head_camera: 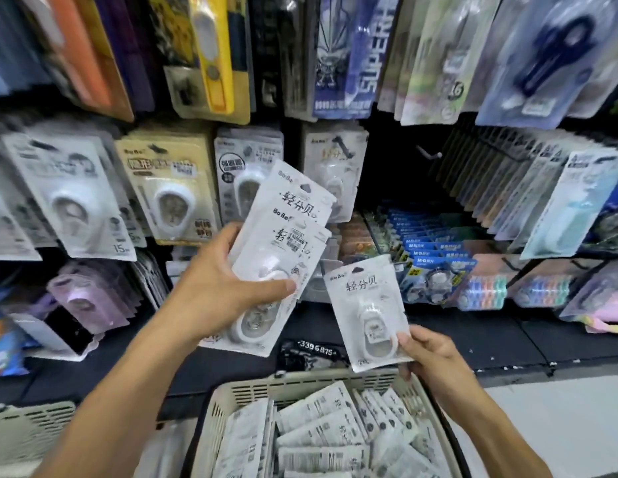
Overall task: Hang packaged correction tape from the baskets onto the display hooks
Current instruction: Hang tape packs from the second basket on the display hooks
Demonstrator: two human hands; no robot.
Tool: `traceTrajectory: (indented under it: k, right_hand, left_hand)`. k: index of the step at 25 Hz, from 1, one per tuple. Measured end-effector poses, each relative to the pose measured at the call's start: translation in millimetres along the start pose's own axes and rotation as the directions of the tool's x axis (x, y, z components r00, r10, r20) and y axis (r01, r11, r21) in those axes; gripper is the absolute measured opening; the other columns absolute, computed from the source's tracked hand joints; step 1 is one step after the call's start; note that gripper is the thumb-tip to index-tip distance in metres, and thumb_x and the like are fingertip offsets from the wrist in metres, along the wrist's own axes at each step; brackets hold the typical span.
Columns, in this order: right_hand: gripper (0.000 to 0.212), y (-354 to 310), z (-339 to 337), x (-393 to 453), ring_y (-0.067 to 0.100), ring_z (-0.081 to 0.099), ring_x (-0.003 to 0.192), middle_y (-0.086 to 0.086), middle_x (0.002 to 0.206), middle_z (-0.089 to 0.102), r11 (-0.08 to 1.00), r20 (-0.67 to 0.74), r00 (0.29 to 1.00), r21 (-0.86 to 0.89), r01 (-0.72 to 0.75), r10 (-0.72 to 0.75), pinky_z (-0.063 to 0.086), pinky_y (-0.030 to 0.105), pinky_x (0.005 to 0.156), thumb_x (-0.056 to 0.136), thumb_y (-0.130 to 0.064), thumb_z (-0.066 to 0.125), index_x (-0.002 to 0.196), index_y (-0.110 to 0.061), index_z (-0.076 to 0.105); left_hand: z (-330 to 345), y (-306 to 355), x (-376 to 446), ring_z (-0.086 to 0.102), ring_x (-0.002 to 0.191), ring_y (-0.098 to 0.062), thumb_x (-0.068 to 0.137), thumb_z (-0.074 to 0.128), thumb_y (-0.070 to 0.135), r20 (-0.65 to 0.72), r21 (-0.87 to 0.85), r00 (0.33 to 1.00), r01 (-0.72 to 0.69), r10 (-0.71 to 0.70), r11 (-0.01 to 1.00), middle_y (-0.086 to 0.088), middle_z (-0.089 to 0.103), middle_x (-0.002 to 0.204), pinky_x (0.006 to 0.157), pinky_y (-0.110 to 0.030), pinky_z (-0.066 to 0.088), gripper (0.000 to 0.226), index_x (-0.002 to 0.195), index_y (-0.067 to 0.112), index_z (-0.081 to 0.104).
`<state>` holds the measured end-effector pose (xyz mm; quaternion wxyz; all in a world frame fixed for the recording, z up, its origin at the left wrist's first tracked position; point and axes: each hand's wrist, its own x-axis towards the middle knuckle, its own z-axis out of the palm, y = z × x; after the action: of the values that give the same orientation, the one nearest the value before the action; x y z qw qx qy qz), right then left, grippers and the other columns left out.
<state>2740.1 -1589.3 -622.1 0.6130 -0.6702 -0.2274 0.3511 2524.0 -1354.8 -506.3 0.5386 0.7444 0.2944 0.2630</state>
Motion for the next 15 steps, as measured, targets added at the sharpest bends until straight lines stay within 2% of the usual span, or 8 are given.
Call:
traceTrajectory:
  k: [2,4,6,9,11,13,15]
  right_hand:
    - [0.023,-41.1,14.4,5.4,0.012,0.043,0.04,0.008,0.063,0.064,0.99,-0.077,0.989,0.062,0.129,-0.125,0.038,0.02,0.038,0.092,-0.022,0.06,0.096,-0.008,0.078]
    - [0.024,-77.7,33.5,8.7,0.013,0.044,0.041,0.01,0.069,0.066,0.96,-0.108,0.959,0.066,0.271,-0.263,0.039,0.021,0.04,0.09,-0.03,0.06,0.093,-0.014,0.078]
    - [0.021,-102.8,51.8,12.2,0.014,0.048,0.044,0.009,0.074,0.07,0.933,-0.132,0.928,0.049,0.356,-0.347,0.042,0.023,0.043,0.097,-0.028,0.059,0.09,-0.018,0.077]
    - [0.026,-121.8,72.3,16.5,0.012,0.049,0.048,0.004,0.075,0.073,0.917,-0.26,0.882,-0.032,0.398,-0.392,0.044,0.025,0.043,0.104,-0.026,0.055,0.09,-0.025,0.076]
    - [0.025,-123.2,79.1,12.8,0.012,0.047,0.05,0.005,0.07,0.069,0.899,-0.348,0.833,-0.076,0.432,-0.43,0.042,0.027,0.046,0.102,-0.032,0.055,0.09,-0.025,0.076]
    - [0.025,-120.0,78.1,7.0,0.014,0.056,0.059,0.008,0.074,0.072,0.891,-0.408,0.802,-0.075,0.447,-0.437,0.048,0.029,0.055,0.099,-0.037,0.056,0.092,-0.022,0.075]
    - [0.023,-116.4,74.5,1.7,0.017,0.058,0.064,0.009,0.075,0.073,0.906,-0.419,0.813,-0.057,0.42,-0.404,0.049,0.029,0.06,0.1,-0.035,0.058,0.091,-0.022,0.075]
  left_hand:
    - [-19.9,22.5,3.6,0.074,0.085,0.002,0.037,0.093,0.046,-0.086,-0.106,0.994,-0.079,0.07,0.991,0.024,0.076,0.1,0.062,-0.012,0.056,0.073,0.104,0.054,0.064]
    - [-33.6,33.4,9.9,0.077,0.088,-0.008,0.035,0.094,0.042,-0.15,-0.204,0.985,-0.114,0.084,0.972,0.014,0.079,0.102,0.064,-0.018,0.059,0.08,0.111,0.042,0.066]
    - [-37.5,39.8,15.3,0.078,0.087,-0.014,0.031,0.096,0.04,-0.186,-0.268,0.98,-0.116,0.067,0.956,0.01,0.079,0.102,0.064,-0.023,0.061,0.081,0.107,0.04,0.068]
    - [-33.5,41.7,17.7,0.078,0.084,-0.014,0.028,0.099,0.043,-0.202,-0.303,0.977,-0.129,0.069,0.944,0.012,0.079,0.099,0.061,-0.024,0.061,0.075,0.096,0.05,0.07]
    - [-29.2,41.2,14.5,0.078,0.087,-0.015,0.027,0.099,0.051,-0.187,-0.323,0.979,-0.134,0.076,0.937,0.01,0.079,0.102,0.065,-0.026,0.062,0.08,0.101,0.05,0.069]
    - [-26.0,39.2,12.7,0.078,0.09,-0.017,0.031,0.099,0.05,-0.176,-0.35,0.982,-0.123,0.064,0.929,0.008,0.079,0.105,0.07,-0.03,0.062,0.082,0.108,0.046,0.068]
    - [-21.4,36.0,13.7,0.078,0.091,-0.02,0.035,0.097,0.043,-0.165,-0.364,0.986,-0.09,0.031,0.927,0.007,0.079,0.105,0.078,-0.039,0.062,0.08,0.11,0.042,0.068]
